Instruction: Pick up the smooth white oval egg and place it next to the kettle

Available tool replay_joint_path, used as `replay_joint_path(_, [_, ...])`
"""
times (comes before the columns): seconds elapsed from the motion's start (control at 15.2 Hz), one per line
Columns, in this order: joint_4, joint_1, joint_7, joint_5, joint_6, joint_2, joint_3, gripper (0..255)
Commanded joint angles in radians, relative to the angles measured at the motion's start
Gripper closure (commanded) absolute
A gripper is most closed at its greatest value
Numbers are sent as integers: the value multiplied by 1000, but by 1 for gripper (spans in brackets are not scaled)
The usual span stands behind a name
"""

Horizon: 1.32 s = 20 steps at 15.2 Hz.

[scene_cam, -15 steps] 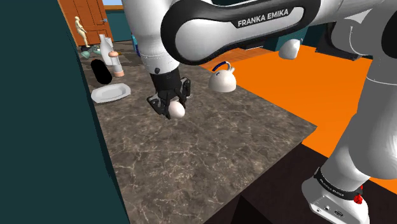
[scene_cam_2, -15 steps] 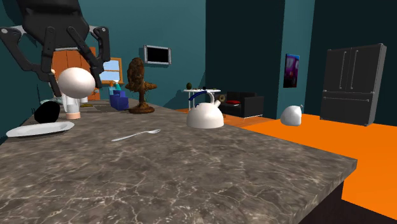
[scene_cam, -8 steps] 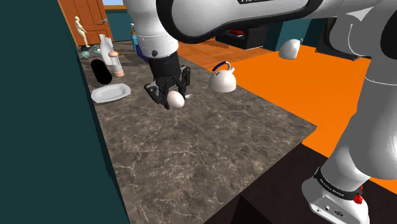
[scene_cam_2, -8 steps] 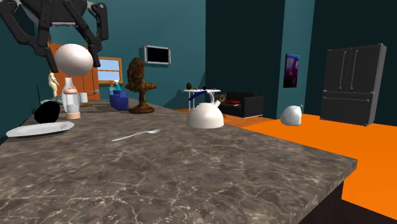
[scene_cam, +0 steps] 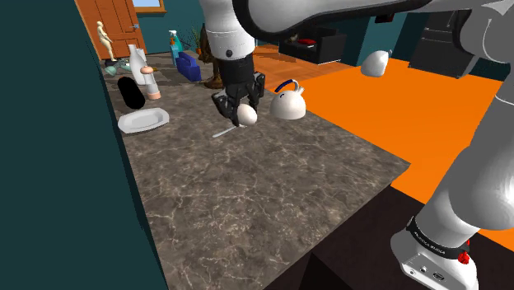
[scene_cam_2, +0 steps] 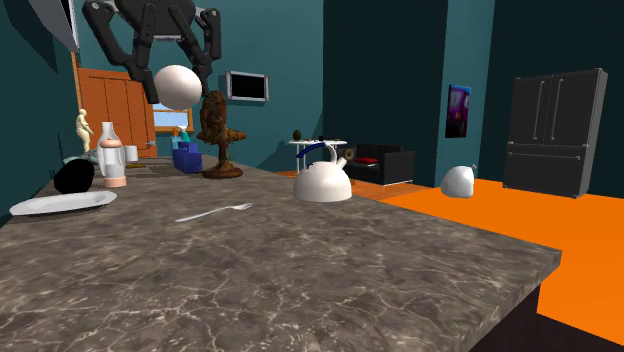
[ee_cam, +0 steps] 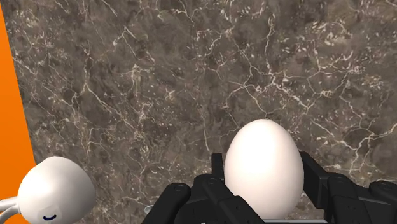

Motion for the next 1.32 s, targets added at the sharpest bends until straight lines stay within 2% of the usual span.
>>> replay_joint_path(0.0, [-61, -40, -59, 28, 29, -55, -22, 255])
replay_joint_path(0.59, [-255, -160, -309, 100, 118, -231, -153, 255])
replay_joint_path(1.25, [-349, -261, -560, 104, 188, -304, -307, 255])
